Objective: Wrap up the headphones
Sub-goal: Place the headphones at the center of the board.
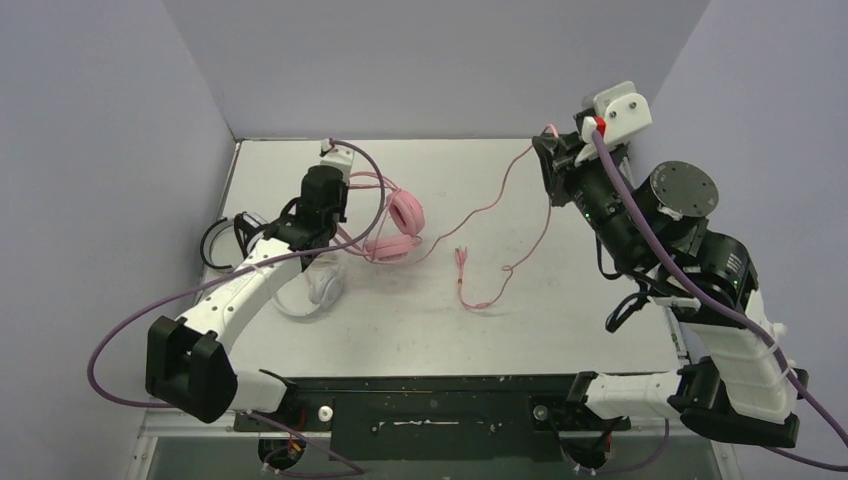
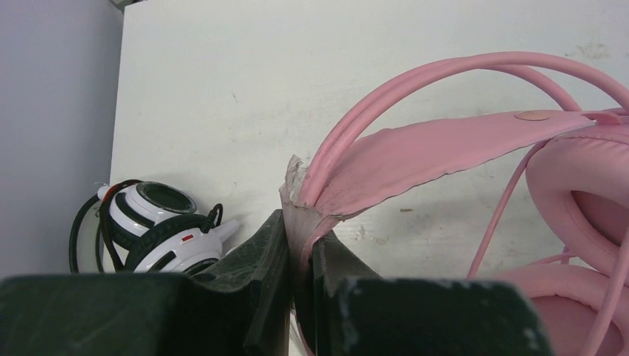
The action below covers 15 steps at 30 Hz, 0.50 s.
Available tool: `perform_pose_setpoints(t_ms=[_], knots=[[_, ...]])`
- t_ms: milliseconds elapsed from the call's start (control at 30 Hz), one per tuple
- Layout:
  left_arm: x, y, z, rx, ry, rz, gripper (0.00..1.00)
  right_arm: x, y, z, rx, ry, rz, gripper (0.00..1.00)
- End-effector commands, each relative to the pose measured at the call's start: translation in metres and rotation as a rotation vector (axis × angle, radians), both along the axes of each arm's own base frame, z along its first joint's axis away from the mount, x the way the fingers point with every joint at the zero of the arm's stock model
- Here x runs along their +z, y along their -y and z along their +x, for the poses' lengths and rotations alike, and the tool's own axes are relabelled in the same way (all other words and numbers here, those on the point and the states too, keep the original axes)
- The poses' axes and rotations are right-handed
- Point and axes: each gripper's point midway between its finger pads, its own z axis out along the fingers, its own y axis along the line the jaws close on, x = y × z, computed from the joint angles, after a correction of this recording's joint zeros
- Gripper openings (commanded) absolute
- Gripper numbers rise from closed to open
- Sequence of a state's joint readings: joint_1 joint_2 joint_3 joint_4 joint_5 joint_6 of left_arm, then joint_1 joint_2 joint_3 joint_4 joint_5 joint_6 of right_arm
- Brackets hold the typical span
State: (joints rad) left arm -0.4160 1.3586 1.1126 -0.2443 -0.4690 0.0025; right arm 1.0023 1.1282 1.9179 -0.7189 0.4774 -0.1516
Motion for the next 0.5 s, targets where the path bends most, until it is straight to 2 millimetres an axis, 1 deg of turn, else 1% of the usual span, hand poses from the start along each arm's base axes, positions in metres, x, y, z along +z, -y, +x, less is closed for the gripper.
perform_pose_setpoints(t_ms=[0, 100, 167, 233, 300, 367, 433, 467], knots=[[0.010, 0.014, -0.001, -0.054, 0.036, -0.003, 0.00, 0.034, -0.010, 0.011, -0.025, 0.074, 0.006, 0.00], [-0.007, 0.021, 0.003, -0.068, -0.012, -0.009, 0.00, 0.049, -0.031, 0.016, 0.023, 0.100, 0.023, 0.00], [-0.018, 0.028, 0.006, -0.084, -0.049, -0.004, 0.00, 0.056, -0.039, 0.024, 0.014, 0.126, 0.028, 0.00], [-0.026, 0.033, 0.007, -0.100, -0.079, 0.000, 0.00, 0.060, -0.042, 0.033, -0.020, 0.153, 0.018, 0.00], [-0.035, 0.039, 0.005, -0.127, -0.108, 0.002, 0.00, 0.063, -0.043, 0.044, -0.066, 0.173, 0.013, 0.00], [-0.039, 0.045, 0.001, -0.154, -0.124, 0.001, 0.00, 0.064, -0.041, 0.060, -0.121, 0.185, 0.007, 0.00], [-0.041, 0.049, -0.007, -0.184, -0.133, -0.001, 0.00, 0.063, -0.028, 0.085, -0.182, 0.189, 0.014, 0.00], [-0.042, 0.052, -0.012, -0.206, -0.134, -0.006, 0.00, 0.062, -0.024, 0.096, -0.194, 0.189, 0.024, 0.00]])
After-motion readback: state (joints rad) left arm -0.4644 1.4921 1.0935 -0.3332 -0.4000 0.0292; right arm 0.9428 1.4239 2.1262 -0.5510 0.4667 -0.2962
